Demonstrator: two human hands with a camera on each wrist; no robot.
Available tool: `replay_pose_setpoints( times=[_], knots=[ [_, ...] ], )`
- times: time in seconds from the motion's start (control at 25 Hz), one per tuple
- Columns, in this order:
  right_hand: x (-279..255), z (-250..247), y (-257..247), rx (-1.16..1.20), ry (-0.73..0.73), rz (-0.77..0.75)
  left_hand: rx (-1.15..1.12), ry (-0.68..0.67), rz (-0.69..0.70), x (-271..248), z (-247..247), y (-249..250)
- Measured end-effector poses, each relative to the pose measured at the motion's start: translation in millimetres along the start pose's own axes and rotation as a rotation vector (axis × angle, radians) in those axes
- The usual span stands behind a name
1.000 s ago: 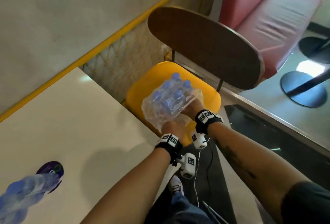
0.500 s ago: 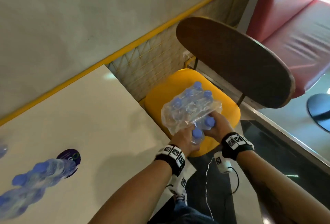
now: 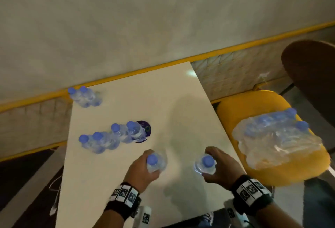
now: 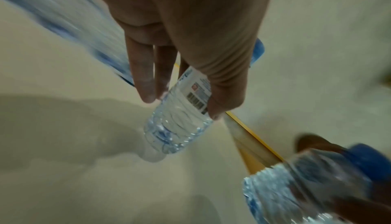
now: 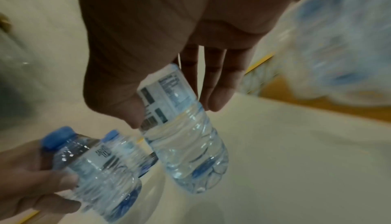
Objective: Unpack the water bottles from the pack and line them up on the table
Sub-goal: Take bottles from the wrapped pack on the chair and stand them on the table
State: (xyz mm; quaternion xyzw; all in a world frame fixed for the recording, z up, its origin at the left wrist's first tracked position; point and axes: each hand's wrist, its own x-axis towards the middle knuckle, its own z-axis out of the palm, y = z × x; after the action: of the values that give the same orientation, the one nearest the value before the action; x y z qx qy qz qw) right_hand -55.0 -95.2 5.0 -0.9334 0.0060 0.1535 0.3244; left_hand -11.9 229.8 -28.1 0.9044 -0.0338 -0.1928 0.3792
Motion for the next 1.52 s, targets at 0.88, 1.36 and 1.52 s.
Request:
replay_pose_setpoints(
  times=[0.88,1.36,1.52],
  knots=[
    [169.0,214.2,-275.5,-0.027,-0.285,-0.255,-0.189,0.253,-0.274,-25.8,-172.5,-177.8],
    [152.3,196.1,-220.7,0.068,-0.324,-0.172,0.004,0.588,-0.250,-43.5,-153.8,-159.1],
    [103.1,140.9,-116.1,0.066,-0.266,-0.121,0.065,0.682,0.104,-63.2,-129.5,-91.8]
  ],
)
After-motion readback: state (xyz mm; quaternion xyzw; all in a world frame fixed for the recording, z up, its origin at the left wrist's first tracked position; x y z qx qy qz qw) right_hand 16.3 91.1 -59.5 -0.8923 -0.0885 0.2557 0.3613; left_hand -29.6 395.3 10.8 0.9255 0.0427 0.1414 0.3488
